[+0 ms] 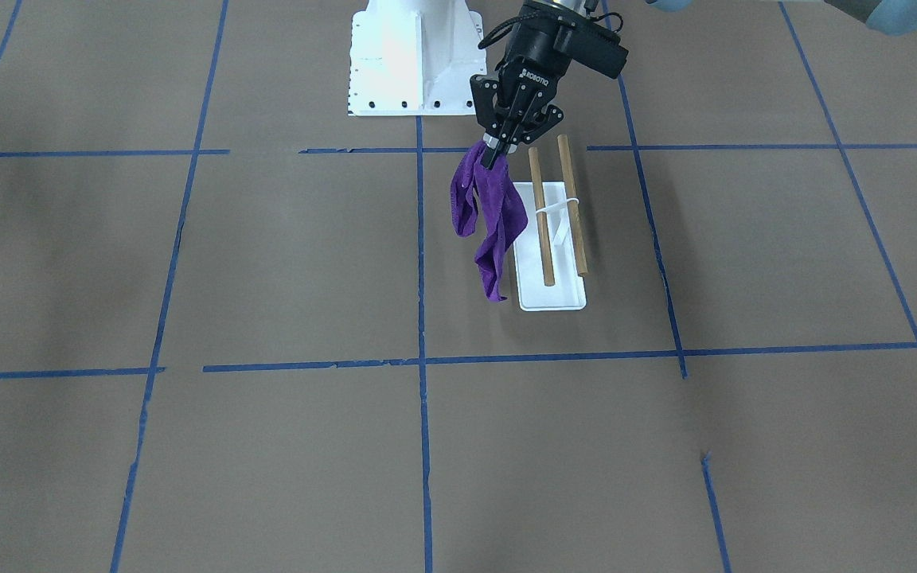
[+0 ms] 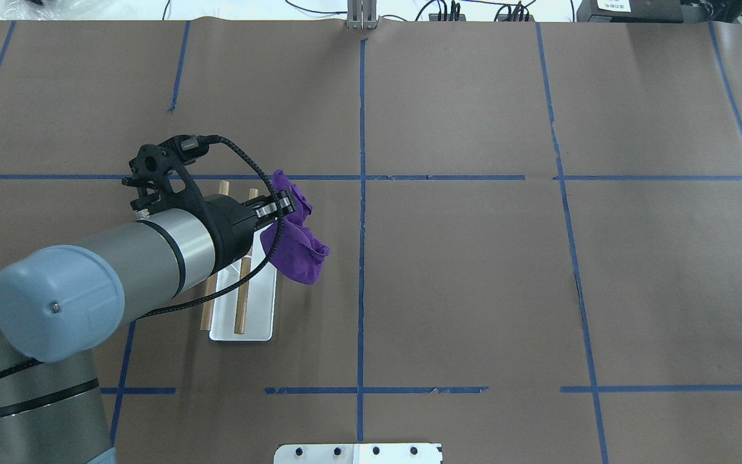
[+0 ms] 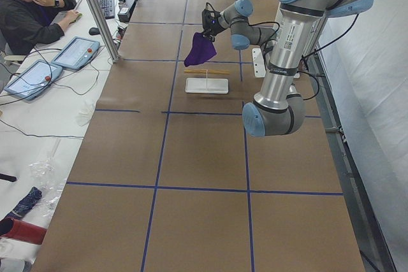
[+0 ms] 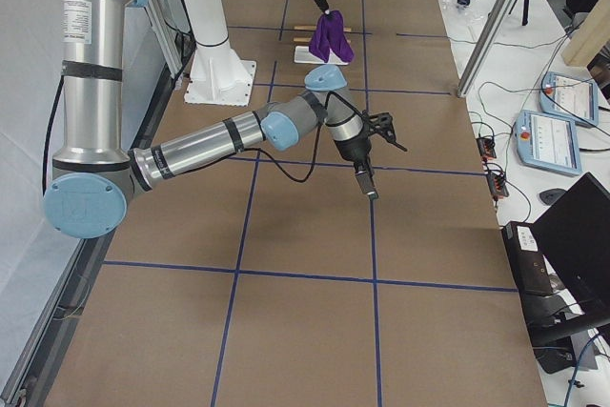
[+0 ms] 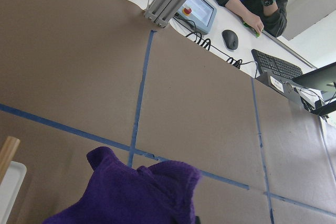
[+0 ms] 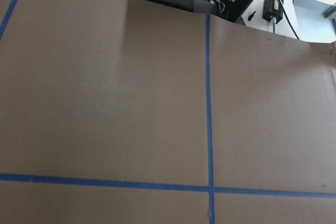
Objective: Hang towel on rack
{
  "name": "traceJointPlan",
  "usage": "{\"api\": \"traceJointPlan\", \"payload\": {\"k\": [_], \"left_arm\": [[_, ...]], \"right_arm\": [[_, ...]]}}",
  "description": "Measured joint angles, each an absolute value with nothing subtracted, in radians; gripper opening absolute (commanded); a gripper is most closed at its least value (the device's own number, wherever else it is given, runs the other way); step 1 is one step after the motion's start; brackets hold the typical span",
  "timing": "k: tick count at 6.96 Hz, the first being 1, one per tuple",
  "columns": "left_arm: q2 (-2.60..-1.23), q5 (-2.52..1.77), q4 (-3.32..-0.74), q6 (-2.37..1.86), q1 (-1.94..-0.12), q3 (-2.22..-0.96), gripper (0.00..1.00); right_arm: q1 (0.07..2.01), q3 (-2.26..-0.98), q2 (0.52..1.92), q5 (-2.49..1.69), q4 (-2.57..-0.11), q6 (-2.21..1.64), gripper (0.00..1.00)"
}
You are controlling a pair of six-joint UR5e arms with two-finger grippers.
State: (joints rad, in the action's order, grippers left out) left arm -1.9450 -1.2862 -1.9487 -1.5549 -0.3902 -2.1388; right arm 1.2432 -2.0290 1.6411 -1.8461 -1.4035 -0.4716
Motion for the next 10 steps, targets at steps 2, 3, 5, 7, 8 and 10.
{"api": "traceJointPlan", "payload": {"k": [2,3,5,7,8,10], "left_arm": [[-1.833,-1.268,-1.944,-1.504,-0.393,-2.183,0.00],[-1.790,-1.259,-1.944,-1.493,-0.397,-2.192,0.00],[-1.710,-1.240,-1.945,-1.466,-0.401,-2.220,0.00],[-1.660,-1.236,-1.945,-1.450,-0.404,-2.237,0.00],[-1.650,-1.235,-1.945,-1.448,-0.405,-2.233,0.00],[-1.626,-1.234,-1.948,-1.447,-0.405,-2.218,0.00]], "right_arm": [[1.306,-2.036,1.633,-1.987,-1.500,-0.384,1.00],[1.316,-2.035,1.632,-2.019,-1.512,-0.374,1.00],[1.319,-2.032,1.621,-2.050,-1.523,-0.370,1.00],[1.320,-2.032,1.594,-2.059,-1.558,-0.370,1.00],[1.320,-2.032,1.588,-2.060,-1.566,-0.371,1.00],[1.321,-2.031,1.584,-2.060,-1.571,-0.374,1.00]]}}
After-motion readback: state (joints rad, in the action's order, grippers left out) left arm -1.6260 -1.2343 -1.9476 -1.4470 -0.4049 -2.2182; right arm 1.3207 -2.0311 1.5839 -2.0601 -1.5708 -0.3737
